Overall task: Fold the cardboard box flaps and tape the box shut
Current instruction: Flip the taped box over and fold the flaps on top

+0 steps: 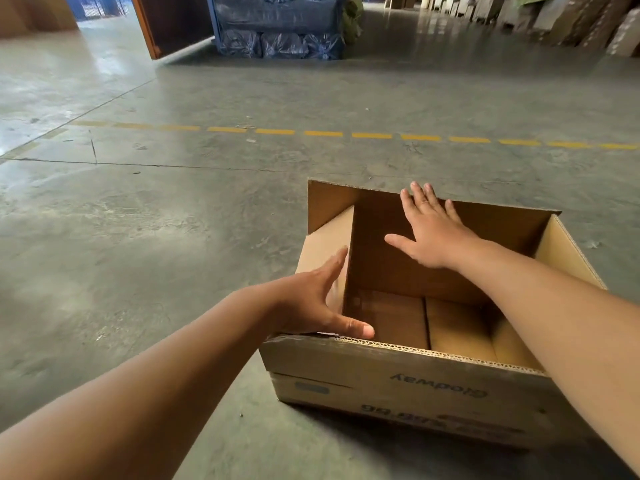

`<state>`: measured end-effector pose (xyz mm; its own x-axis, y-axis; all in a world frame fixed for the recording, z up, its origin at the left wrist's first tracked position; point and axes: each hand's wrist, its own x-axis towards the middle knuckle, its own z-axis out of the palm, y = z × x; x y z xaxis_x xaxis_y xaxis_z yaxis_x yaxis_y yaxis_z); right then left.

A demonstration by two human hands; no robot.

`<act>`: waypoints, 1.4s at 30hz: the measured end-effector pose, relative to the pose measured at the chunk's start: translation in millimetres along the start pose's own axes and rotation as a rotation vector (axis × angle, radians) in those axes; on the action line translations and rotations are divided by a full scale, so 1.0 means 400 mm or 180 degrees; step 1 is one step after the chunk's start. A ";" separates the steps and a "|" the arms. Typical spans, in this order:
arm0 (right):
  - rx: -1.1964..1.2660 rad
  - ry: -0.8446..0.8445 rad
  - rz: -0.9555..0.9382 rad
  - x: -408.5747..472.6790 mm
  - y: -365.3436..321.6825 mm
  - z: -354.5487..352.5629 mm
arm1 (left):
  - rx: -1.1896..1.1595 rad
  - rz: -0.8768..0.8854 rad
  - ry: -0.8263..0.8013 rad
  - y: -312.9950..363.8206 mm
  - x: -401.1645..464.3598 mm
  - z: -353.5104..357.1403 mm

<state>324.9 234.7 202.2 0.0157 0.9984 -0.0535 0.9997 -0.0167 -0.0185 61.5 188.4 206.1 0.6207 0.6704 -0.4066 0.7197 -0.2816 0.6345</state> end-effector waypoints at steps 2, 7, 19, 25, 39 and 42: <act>0.0009 0.0022 -0.0068 -0.033 0.008 -0.004 | 0.0143 -0.0162 -0.0181 0.012 0.014 0.004; 0.0173 -0.0005 -0.0101 -0.151 0.073 -0.025 | 0.0298 -0.0440 -0.0423 0.049 0.040 0.050; 0.1333 0.0191 0.1423 -0.496 0.292 -0.032 | 0.0740 -0.1009 -0.0786 0.083 -0.007 0.142; 0.4045 -0.0053 0.1540 -0.584 0.310 0.021 | 0.1132 -0.1034 -0.0801 0.135 0.008 0.219; 0.1401 -0.1608 0.0514 -0.554 0.213 0.073 | 0.1056 -0.0618 -0.0451 0.120 -0.018 0.264; 0.1068 -0.1808 0.0398 -0.554 0.201 0.093 | 0.1026 -0.0628 -0.0385 0.111 -0.016 0.273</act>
<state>401.0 10.3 175.6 0.0268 0.8063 -0.5909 0.9293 -0.2378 -0.2824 123.5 96.6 165.2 0.4792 0.6527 -0.5868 0.8776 -0.3696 0.3054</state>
